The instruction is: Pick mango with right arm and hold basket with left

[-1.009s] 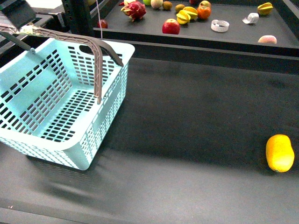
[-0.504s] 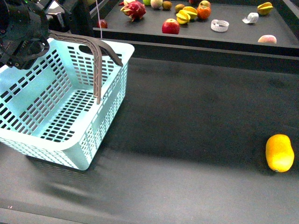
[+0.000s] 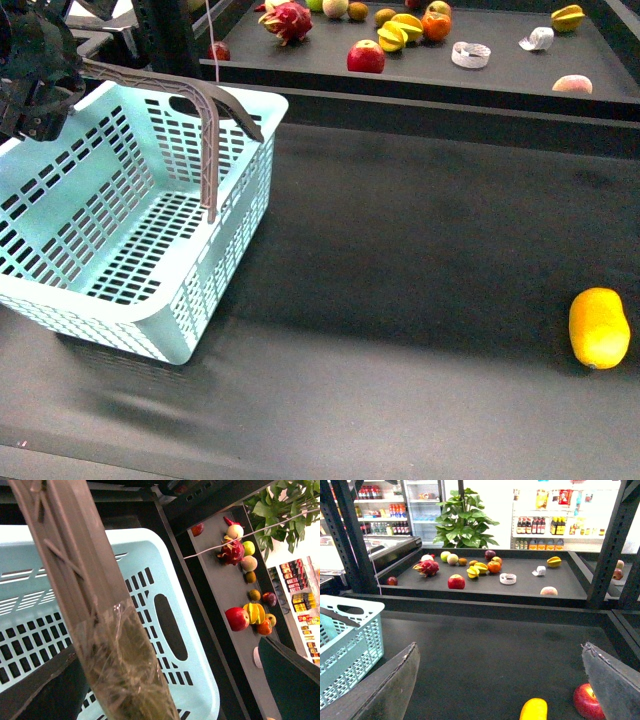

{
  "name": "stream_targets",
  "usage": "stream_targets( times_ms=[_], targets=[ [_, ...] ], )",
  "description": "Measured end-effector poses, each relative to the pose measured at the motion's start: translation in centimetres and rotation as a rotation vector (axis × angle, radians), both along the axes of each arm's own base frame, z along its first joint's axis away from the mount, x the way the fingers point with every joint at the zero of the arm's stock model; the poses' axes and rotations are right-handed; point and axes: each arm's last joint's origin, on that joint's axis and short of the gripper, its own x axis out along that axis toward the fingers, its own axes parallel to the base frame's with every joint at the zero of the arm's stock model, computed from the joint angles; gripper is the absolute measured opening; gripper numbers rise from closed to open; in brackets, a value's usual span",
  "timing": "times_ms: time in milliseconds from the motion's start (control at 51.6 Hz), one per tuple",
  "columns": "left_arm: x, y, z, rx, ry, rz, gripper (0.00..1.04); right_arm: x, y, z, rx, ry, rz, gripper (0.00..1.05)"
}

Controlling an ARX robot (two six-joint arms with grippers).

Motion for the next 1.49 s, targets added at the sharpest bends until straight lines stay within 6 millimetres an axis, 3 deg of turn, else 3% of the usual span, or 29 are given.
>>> stream_targets(
  times_ms=[330, 504, 834, 1183, 1494],
  targets=[
    [0.7, 0.0, -1.0, -0.016, 0.018, -0.008, 0.36, 0.0, 0.0, 0.0, 0.0, 0.0, 0.0, 0.97],
    [0.7, -0.5, -0.6, -0.081, -0.004, -0.029, 0.12, 0.0, 0.0, 0.0, 0.0, 0.0, 0.0, 0.97],
    [-2.7, -4.0, 1.2, 0.097, 0.014, -0.242, 0.09, 0.0, 0.0, 0.0, 0.0, 0.0, 0.0, 0.97],
    [-9.6, -7.3, 5.9, 0.339, -0.172, -0.516, 0.09, 0.0, 0.0, 0.0, 0.0, 0.0, 0.0, 0.97],
    [-14.6, -11.5, 6.8, 0.474, -0.272, -0.719, 0.09, 0.0, 0.0, 0.0, 0.0, 0.0, 0.0, 0.97]
  ],
)
